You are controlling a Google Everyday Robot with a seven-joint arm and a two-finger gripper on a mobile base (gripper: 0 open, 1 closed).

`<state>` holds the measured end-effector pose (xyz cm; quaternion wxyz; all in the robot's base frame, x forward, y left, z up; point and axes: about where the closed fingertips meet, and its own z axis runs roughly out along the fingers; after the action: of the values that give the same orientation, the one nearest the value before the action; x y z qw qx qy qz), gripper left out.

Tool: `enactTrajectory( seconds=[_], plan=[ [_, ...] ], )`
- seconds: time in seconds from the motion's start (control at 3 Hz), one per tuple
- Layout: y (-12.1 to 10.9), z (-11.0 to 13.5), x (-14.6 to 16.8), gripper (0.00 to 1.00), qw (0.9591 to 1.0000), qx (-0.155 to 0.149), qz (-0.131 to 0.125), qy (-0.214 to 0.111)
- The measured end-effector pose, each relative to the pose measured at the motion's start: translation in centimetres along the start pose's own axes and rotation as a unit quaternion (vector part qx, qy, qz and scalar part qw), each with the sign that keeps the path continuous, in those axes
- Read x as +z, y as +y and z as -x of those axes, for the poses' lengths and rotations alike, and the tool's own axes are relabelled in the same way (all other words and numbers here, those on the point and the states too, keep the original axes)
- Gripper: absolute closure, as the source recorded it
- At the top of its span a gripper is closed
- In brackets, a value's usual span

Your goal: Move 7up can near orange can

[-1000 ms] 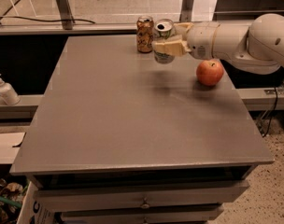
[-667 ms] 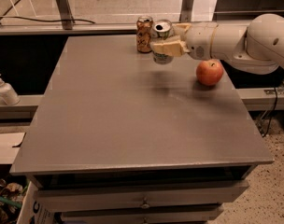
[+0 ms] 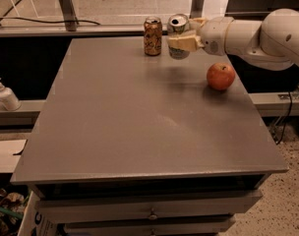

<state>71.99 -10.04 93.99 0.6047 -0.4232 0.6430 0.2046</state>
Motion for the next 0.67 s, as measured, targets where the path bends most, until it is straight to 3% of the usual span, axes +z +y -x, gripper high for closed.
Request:
enactTrajectory(
  seconds=[0.33, 0.67],
  plan=[
    [-2.3, -0.7, 0.4, 1.00, 0.9999, 0.000, -0.010, 0.010],
    [-3.9, -1.3, 1.5, 1.00, 0.9998, 0.003, -0.003, 0.020]
  ],
)
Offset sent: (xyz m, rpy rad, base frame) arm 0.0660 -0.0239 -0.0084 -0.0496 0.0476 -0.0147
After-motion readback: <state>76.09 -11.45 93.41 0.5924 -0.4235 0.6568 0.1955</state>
